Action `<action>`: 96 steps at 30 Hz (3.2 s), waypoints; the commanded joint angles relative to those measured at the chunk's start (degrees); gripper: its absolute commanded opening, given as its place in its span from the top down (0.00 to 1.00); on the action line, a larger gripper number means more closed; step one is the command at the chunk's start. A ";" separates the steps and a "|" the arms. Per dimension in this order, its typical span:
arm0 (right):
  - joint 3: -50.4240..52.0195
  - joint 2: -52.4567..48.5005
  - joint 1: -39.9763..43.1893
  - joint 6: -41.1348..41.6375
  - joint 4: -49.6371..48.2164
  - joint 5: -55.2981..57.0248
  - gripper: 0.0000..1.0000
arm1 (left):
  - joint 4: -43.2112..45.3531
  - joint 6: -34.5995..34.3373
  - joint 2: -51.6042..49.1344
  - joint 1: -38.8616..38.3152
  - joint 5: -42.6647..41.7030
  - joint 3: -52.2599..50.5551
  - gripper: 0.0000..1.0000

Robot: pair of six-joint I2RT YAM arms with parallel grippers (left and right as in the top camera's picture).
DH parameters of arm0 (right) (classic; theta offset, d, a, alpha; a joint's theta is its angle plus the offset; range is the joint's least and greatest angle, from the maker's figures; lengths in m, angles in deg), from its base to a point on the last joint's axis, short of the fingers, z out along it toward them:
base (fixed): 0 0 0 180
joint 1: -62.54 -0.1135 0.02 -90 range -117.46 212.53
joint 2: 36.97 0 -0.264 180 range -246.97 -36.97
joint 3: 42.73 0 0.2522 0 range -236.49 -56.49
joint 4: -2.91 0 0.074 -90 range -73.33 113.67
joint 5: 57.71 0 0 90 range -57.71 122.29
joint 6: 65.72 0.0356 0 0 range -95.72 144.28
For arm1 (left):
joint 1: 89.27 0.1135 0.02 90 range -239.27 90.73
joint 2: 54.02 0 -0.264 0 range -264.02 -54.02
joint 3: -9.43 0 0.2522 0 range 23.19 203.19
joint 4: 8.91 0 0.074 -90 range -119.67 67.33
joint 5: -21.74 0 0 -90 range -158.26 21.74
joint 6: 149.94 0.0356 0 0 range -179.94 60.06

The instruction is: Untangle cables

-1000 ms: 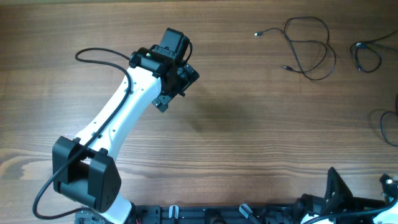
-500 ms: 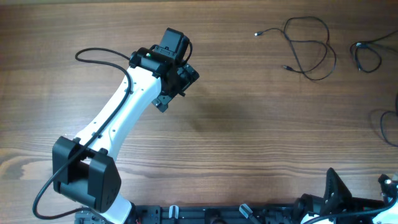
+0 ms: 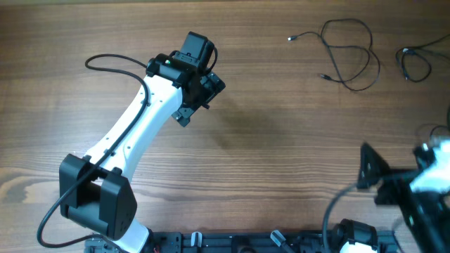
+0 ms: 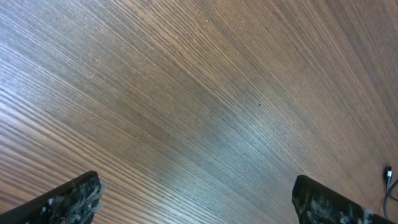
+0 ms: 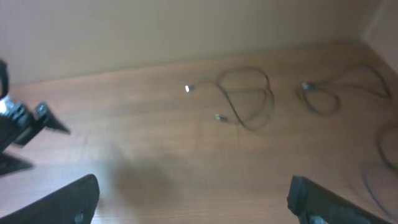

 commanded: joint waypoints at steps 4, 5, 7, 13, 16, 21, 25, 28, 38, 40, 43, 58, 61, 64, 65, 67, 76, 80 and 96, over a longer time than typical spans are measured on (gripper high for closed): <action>25.86 14.40 -1.51 0.24 -23.52 -11.04 0.00 | 0.00 0.92 -0.44 -0.07 -0.15 -0.04 0.00; 29.20 16.81 -1.81 0.35 -26.10 -11.19 0.00 | 0.00 0.92 -0.44 -0.07 -0.15 -0.04 0.00; 34.58 20.70 -2.32 0.81 -30.42 -11.19 0.00 | -0.02 0.92 -0.44 -0.07 -0.15 -0.04 0.00; 48.94 30.73 -4.46 2.19 -46.80 -11.17 0.00 | 0.00 0.92 -0.44 -0.07 -0.15 -0.04 0.00; 53.05 31.50 -5.68 2.21 -54.40 -11.15 0.00 | -0.02 0.92 -0.44 -0.07 -0.13 -0.04 0.00; 54.53 31.54 -8.07 1.57 -58.97 -10.16 0.00 | -0.02 0.92 -0.44 -0.07 -0.15 -0.04 0.00; 56.06 31.54 -9.86 1.62 -61.09 -6.99 0.00 | -0.02 0.92 -0.44 -0.07 -0.13 -0.04 0.00; 59.25 31.54 -10.12 2.03 -65.85 -7.21 0.00 | 0.00 0.92 -0.44 -0.07 -0.15 -0.04 0.00; 65.02 31.56 -13.38 1.95 -74.97 -4.79 0.00 | 0.00 0.92 -0.44 -0.07 -0.13 -0.04 0.00; 65.92 31.56 -13.38 1.99 -75.76 -4.81 0.00 | 0.00 0.92 -0.44 -0.07 -0.15 -0.04 0.00; 68.50 31.56 -13.38 2.03 -78.95 -4.83 0.00 | 0.00 0.92 -0.44 -0.07 -0.15 -0.04 0.00; 69.37 31.56 -13.35 1.62 -65.85 -2.91 0.00 | 0.00 0.92 -0.44 -0.07 -0.15 -0.04 0.00; 69.37 31.56 -13.35 1.29 -64.74 -1.75 0.00 | -0.02 0.92 -0.44 -0.07 -0.15 -0.04 0.00; 69.37 31.56 -13.35 1.14 -64.72 -1.81 0.00 | 0.00 0.92 -0.44 -0.07 -0.15 -0.04 0.00; 69.37 31.56 -13.35 1.16 -64.70 -1.84 0.00 | 0.00 0.92 -0.44 -0.07 -0.15 -0.04 0.00; 69.37 31.56 -13.35 1.62 -64.70 -1.84 0.00 | 0.00 0.92 -0.44 -0.07 -0.15 -0.04 0.00; 69.37 31.56 -13.35 1.66 -64.89 -2.08 0.00 | 0.00 0.92 -0.44 -0.07 -0.15 -0.04 0.00; 69.37 31.56 -13.35 1.64 -64.92 -2.08 0.00 | 0.00 0.92 -0.44 -0.07 -0.15 -0.04 0.00; 69.33 31.54 -13.35 1.66 -64.87 -2.05 0.00 | 0.00 0.92 -0.44 -0.07 -0.15 -0.04 0.00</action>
